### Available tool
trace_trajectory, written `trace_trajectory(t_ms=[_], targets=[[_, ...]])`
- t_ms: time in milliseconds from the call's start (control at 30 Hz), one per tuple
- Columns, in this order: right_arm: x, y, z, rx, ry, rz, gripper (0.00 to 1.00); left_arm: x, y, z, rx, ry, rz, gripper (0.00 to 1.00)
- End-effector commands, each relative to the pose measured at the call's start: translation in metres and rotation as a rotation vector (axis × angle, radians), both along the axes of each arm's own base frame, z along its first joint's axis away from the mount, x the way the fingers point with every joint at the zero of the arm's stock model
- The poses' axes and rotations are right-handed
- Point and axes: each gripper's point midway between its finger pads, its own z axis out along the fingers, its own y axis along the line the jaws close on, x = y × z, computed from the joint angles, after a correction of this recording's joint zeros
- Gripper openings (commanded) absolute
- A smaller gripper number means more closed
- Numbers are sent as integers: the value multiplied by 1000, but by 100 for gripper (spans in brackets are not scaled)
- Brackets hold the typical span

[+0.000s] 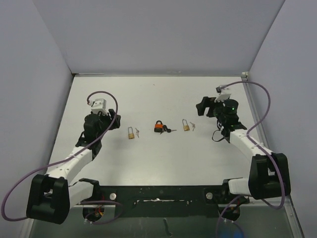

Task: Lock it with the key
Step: Reset both arms

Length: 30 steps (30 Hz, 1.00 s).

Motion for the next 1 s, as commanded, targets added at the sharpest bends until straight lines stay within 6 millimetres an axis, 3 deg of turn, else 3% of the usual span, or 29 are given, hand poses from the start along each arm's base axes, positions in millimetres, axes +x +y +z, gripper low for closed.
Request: trace_trajectory(t_ms=[0, 233, 267, 300, 567, 767, 967], targets=[[3, -54, 27, 14, -106, -159, 86, 14, 30, 31, 39, -58, 95, 56], [-15, -112, 44, -14, -138, -346, 89, 16, 71, 34, -29, -49, 216, 58], [-20, -122, 45, -18, -141, -380, 91, 15, 73, 34, -17, -47, 223, 89], [-26, -129, 47, -22, -144, -405, 91, 14, 75, 34, -9, -44, 233, 97], [-68, -179, 62, -104, -214, -642, 98, 3, 93, 32, 24, -38, 337, 98], [-71, -180, 58, -100, -200, -659, 98, 0, 84, 35, 69, -5, 328, 98], [-69, -176, 52, -90, -163, -638, 98, 0, 76, 44, 111, -78, 285, 98]])
